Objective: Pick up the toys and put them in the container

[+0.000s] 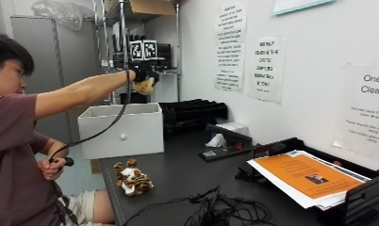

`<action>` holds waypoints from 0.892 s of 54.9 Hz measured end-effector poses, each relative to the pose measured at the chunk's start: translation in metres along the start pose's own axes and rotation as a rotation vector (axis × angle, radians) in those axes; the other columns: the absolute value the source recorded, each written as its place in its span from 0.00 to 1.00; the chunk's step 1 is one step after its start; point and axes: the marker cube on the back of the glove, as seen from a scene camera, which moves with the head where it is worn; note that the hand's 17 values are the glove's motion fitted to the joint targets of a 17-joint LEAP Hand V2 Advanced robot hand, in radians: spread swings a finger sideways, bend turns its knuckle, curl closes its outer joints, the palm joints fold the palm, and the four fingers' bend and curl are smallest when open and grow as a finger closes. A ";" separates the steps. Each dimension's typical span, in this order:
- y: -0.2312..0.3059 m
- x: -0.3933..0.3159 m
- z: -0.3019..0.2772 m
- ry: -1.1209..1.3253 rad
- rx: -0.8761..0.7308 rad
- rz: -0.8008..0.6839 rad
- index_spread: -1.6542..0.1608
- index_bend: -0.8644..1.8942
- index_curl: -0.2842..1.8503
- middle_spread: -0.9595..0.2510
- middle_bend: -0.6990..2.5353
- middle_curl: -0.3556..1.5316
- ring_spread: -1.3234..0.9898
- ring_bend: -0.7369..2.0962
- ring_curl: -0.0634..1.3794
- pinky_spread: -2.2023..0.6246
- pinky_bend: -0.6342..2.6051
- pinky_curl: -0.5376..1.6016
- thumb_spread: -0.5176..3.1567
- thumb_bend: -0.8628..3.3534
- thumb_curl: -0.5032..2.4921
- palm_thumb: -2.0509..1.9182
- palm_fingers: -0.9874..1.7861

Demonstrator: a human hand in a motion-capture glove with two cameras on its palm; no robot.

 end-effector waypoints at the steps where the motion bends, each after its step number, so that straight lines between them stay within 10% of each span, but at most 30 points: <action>1: -0.002 -0.008 0.000 0.002 0.000 -0.014 0.65 0.61 0.57 0.45 0.57 0.68 0.39 0.76 0.58 0.66 0.59 0.53 0.20 0.24 0.51 0.69 0.64; 38: -0.011 -0.213 0.030 -0.107 -0.024 -0.444 0.64 0.59 0.69 0.45 0.57 0.73 0.40 0.79 0.57 0.67 0.61 0.54 0.16 0.22 0.55 0.69 0.61; 45: -0.010 -0.223 0.050 -0.144 -0.256 -0.397 0.64 0.54 0.69 0.45 0.55 0.72 0.41 0.79 0.56 0.67 0.62 0.54 0.18 0.21 0.55 0.68 0.57; 49: -0.005 -0.231 0.063 -0.183 -0.469 -0.454 0.67 0.39 0.63 0.46 0.46 0.67 0.42 0.79 0.55 0.67 0.65 0.54 0.25 0.19 0.54 0.64 0.39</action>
